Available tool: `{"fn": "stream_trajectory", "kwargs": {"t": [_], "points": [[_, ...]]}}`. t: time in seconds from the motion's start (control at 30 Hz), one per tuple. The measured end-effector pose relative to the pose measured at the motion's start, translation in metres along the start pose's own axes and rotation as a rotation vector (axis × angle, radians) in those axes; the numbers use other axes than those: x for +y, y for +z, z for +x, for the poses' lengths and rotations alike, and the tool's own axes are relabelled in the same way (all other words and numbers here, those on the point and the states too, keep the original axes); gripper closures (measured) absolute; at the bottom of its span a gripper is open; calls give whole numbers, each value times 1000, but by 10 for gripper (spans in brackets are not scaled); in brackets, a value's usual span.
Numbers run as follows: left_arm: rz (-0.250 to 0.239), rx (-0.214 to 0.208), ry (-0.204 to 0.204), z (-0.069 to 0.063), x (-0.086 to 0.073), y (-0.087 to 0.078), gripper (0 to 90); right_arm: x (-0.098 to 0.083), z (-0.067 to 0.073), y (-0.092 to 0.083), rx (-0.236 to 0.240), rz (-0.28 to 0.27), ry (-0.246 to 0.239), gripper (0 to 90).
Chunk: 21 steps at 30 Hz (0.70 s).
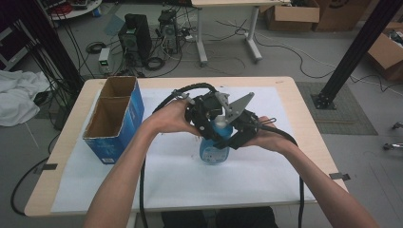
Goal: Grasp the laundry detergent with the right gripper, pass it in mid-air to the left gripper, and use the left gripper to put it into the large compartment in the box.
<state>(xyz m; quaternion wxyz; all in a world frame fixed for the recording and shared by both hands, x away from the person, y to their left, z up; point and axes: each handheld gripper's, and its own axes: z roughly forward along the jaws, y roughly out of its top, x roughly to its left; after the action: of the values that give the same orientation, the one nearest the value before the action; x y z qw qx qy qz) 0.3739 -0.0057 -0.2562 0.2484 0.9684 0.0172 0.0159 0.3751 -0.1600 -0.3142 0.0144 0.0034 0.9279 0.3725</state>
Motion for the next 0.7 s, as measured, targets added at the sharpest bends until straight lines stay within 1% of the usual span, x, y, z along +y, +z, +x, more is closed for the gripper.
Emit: {"fn": "stream_trajectory", "kwargs": {"t": [0.13, 0.17, 0.33, 0.43, 0.7], "points": [[0, 6, 2, -1, 0, 1, 381, -2, 0, 0, 0, -10, 4, 433], [5, 6, 8, 0, 1, 1, 381, -2, 0, 0, 1, -10, 3, 432], [5, 5, 4, -1, 2, 1, 381, -3, -1, -1, 6, -15, 9, 428], [3, 14, 3, -1, 2, 2, 381, -4, -1, -1, 7, -20, 13, 417], [9, 18, 4, -2, 2, 4, 380, -6, -1, 0, 12, -10, 16, 374]]}}
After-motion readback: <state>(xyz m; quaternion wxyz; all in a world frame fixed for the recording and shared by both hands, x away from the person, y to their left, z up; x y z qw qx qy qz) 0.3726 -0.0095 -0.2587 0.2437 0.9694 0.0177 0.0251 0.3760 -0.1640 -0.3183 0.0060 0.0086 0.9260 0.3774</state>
